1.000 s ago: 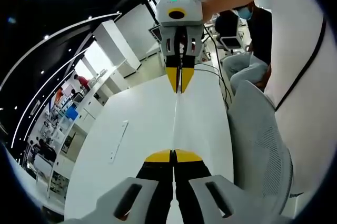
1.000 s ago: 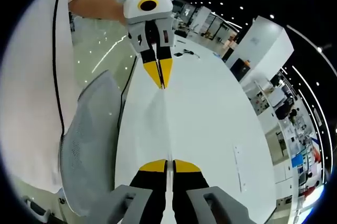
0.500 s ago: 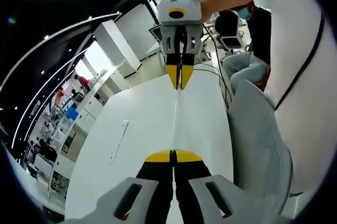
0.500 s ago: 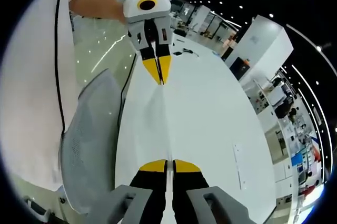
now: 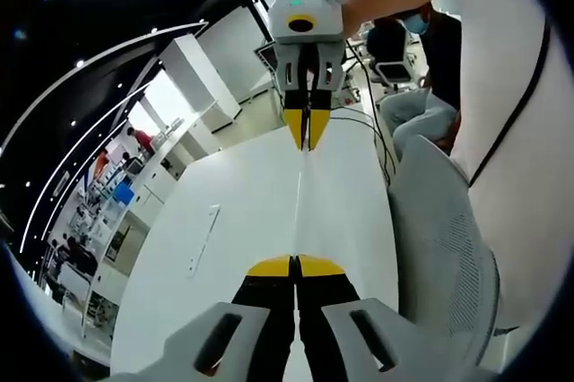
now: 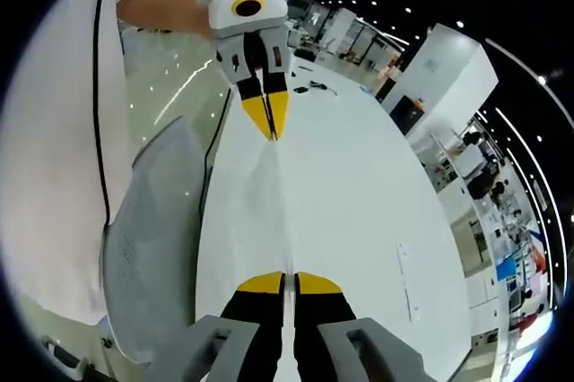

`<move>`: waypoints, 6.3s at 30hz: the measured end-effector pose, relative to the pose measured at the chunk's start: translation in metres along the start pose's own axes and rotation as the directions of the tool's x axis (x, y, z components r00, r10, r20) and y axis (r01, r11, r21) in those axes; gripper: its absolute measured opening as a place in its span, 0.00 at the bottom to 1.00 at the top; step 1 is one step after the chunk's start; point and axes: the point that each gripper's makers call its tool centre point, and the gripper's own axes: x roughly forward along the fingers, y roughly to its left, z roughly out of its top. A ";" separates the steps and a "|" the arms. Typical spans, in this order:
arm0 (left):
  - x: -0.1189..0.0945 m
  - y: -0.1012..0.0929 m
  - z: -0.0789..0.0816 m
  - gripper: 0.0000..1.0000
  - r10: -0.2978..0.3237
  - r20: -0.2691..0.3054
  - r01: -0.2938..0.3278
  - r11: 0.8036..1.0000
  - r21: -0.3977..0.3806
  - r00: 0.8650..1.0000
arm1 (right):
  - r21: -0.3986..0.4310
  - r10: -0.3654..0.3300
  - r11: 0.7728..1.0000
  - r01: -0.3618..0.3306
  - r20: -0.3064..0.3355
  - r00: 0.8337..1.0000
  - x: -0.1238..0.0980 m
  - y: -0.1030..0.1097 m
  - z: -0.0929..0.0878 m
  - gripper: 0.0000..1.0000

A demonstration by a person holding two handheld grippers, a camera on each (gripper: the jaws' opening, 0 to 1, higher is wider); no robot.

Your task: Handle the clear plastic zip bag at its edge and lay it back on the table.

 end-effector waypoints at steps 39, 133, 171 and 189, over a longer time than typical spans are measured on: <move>0.001 0.005 0.005 0.00 0.018 0.025 -0.018 1.000 0.000 1.000 | 0.020 0.020 1.000 -0.021 0.033 0.999 0.005 0.003 0.016 0.02; -0.001 0.006 0.022 0.00 0.051 0.077 -0.053 0.998 0.026 0.996 | 0.047 0.173 0.983 -0.176 0.070 0.982 0.014 0.019 0.049 0.00; 0.003 0.004 0.018 0.03 0.049 0.079 -0.046 0.998 -0.032 0.996 | 0.021 0.113 0.993 -0.113 0.021 0.993 0.018 0.007 0.042 0.00; 0.010 -0.005 0.047 0.07 0.013 0.082 -0.015 1.000 0.019 0.997 | 0.018 0.097 0.995 -0.097 -0.006 0.995 0.021 0.006 0.041 0.00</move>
